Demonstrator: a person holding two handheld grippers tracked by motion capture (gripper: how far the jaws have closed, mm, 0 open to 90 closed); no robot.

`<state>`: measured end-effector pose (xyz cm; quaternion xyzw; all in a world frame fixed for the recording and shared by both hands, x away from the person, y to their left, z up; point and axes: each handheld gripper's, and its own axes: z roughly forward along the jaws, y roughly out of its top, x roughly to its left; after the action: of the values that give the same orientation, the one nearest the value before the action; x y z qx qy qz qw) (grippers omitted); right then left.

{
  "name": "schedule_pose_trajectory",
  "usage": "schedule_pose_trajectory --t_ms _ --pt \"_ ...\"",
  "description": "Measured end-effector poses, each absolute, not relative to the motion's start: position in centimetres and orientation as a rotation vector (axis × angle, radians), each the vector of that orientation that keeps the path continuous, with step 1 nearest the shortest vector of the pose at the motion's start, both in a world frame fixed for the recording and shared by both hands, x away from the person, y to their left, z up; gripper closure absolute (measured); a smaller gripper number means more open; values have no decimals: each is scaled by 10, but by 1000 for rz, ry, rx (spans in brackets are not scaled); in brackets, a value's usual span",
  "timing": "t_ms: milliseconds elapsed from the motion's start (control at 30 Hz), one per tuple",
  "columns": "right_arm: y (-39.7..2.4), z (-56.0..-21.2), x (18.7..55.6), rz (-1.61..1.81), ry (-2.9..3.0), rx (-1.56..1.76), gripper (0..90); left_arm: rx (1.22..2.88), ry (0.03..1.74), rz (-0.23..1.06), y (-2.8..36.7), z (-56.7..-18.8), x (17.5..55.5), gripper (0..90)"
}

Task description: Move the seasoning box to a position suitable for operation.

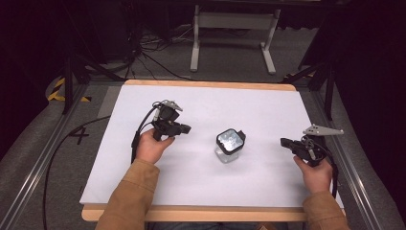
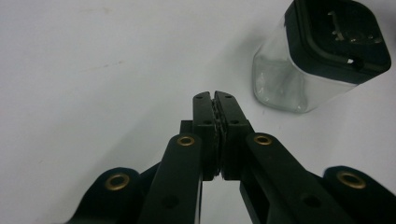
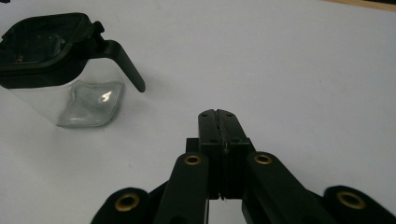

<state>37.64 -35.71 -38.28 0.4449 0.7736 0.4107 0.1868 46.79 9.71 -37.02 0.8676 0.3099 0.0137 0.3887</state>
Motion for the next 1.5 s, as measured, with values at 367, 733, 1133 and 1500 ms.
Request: schedule_pose_trajectory --t_ms 367,733,1133,1500 --pt "-363 -387 367 1143 2187 1261 895 2258 721 8 60 -367 476 884" --pt "-358 -387 365 1145 2209 1236 895 2268 710 1 30 -378 477 886" --pt "-352 -390 366 1137 2249 1198 894 2302 689 -45 2 -395 479 895" --pt "-349 -389 366 1146 2253 1182 894 2327 671 -135 8 -396 479 896"
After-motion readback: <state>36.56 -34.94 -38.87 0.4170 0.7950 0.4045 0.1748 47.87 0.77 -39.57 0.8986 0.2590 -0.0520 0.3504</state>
